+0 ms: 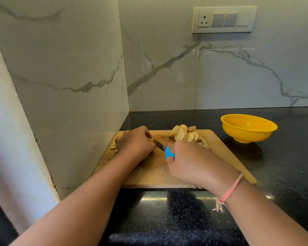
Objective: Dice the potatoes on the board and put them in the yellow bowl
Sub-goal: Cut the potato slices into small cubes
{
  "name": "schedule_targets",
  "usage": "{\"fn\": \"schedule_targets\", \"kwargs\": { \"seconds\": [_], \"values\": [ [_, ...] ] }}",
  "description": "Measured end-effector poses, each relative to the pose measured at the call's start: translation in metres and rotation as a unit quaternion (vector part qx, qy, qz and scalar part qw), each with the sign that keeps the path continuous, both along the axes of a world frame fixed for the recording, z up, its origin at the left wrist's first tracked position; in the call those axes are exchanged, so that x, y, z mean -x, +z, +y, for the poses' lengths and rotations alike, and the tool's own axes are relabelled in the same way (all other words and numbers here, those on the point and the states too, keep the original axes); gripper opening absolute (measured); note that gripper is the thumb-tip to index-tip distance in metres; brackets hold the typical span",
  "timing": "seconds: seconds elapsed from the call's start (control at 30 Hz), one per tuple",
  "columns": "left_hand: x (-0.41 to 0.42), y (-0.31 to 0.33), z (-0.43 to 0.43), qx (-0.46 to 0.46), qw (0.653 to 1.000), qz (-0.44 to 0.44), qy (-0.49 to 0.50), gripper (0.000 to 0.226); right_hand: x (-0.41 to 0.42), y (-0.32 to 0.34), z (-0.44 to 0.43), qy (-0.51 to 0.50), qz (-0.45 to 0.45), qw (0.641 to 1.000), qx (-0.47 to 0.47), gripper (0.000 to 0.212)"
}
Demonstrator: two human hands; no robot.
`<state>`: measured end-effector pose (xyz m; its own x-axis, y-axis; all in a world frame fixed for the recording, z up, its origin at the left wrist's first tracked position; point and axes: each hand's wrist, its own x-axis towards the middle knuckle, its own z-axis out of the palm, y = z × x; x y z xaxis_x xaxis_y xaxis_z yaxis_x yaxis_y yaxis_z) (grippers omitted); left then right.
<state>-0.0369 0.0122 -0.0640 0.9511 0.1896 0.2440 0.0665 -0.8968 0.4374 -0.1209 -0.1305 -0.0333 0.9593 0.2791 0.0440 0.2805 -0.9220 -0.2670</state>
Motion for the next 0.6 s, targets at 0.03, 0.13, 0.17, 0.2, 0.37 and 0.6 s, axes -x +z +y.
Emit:
{"fn": "schedule_targets", "kwargs": {
  "seconds": [0.03,0.13,0.17,0.2,0.37,0.6],
  "values": [
    [0.0,0.0,0.0,0.0,1.0,-0.001,0.0,0.018,0.004,0.0,-0.002,-0.001,0.002,1.0,0.003,0.031],
    [-0.001,-0.001,0.001,0.001,1.0,-0.002,-0.003,0.017,0.015,0.0,-0.011,0.002,-0.003,1.0,0.018,0.032],
    [-0.001,-0.001,0.002,0.003,1.0,-0.003,-0.006,0.016,0.018,0.0,-0.013,0.003,-0.009,1.0,0.025,0.033],
    [-0.001,-0.001,0.003,0.004,1.0,-0.005,-0.01,0.015,0.021,0.001,-0.016,0.001,-0.013,0.999,0.029,0.034],
    [0.001,-0.002,0.005,0.016,1.0,-0.015,-0.022,0.014,0.025,0.002,-0.024,-0.016,-0.034,0.999,0.005,0.039],
    [-0.003,-0.006,0.005,0.02,0.998,0.005,-0.062,0.023,0.022,0.003,-0.022,-0.044,-0.039,0.997,-0.041,0.041]
  ]
}}
